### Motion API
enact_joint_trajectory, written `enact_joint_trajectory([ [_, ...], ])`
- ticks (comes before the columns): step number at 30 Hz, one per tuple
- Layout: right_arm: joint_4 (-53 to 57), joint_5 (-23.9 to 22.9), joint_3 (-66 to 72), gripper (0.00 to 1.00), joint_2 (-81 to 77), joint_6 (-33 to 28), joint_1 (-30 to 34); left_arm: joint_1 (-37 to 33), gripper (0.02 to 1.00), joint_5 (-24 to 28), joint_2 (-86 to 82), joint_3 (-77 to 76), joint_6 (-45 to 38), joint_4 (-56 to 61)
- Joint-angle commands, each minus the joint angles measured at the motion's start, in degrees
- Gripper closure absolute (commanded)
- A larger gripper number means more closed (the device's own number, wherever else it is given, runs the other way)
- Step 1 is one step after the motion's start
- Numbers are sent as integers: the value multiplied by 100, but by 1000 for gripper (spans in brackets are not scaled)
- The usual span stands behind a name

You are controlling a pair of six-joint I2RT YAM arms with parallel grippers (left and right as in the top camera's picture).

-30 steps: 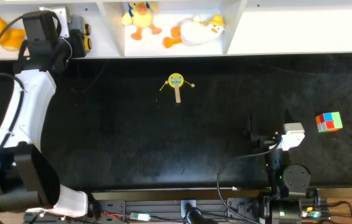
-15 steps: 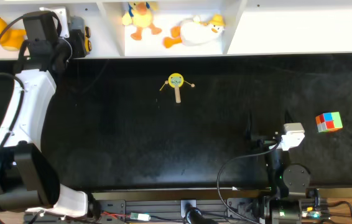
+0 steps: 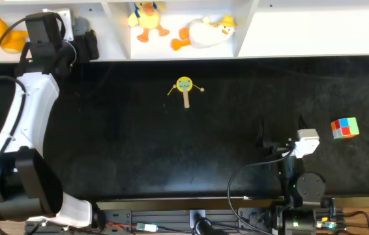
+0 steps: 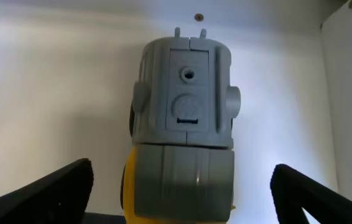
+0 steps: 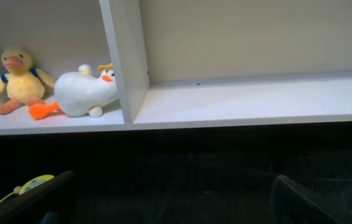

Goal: Store Toys

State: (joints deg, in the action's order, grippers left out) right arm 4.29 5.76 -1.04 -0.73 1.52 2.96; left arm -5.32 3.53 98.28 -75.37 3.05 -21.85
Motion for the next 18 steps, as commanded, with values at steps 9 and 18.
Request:
enact_joint_trajectory([
  [9,-24,20,72,5,48,22,-22,247,23,-535,-348,-70,4,-413],
  [18,-24,20,72,3,48,22,-22,186,20,-538,-1075,645,7,-264],
])
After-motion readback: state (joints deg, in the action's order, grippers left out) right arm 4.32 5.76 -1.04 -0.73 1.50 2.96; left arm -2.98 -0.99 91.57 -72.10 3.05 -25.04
